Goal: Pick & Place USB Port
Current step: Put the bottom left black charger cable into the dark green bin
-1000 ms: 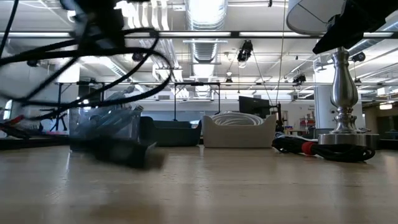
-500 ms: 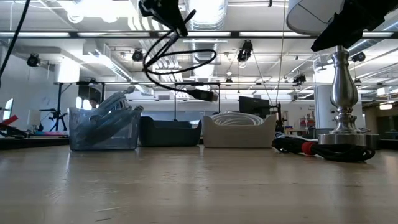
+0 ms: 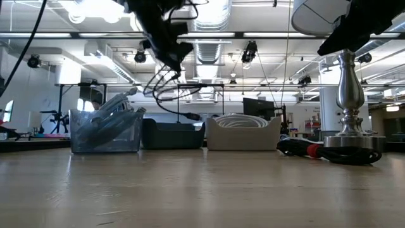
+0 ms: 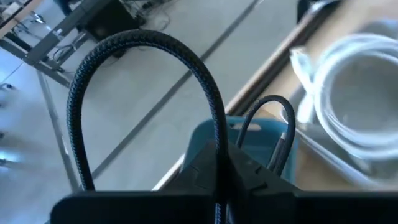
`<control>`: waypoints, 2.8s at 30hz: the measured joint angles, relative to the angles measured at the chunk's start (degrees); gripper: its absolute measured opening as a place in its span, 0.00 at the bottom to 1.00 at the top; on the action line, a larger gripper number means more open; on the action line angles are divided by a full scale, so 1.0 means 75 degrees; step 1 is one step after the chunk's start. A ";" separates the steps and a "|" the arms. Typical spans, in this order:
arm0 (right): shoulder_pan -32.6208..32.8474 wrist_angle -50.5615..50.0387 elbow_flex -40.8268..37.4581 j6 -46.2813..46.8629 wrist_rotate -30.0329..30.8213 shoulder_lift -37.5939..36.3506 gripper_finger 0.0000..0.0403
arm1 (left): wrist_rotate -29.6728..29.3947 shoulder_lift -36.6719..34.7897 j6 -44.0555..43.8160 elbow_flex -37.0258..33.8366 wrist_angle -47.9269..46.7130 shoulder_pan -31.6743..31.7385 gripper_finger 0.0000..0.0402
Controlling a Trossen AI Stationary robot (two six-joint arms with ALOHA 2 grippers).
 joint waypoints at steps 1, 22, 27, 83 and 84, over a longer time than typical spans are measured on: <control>0.0000 0.0011 -0.0006 -0.0008 0.0000 0.0000 0.20 | 0.0059 0.0000 0.0028 -0.0203 0.0376 0.0110 0.02; 0.0000 0.0040 -0.0029 -0.0057 0.0000 0.0000 0.21 | 0.0247 0.0009 0.0588 -0.2378 0.1785 0.0344 0.16; 0.0000 0.0046 -0.0031 -0.0058 0.0000 0.0000 0.23 | 0.0479 0.0009 0.0575 -0.2371 0.1961 0.0344 0.16; 0.0000 0.0104 -0.0075 -0.0026 0.0000 0.0000 0.25 | 0.3360 0.0012 -0.0602 -0.2385 0.3860 0.0473 0.50; 0.0000 0.0107 -0.0075 0.0011 0.0002 0.0000 0.25 | 0.3700 0.0012 -0.0728 -0.2385 0.4006 0.0460 0.50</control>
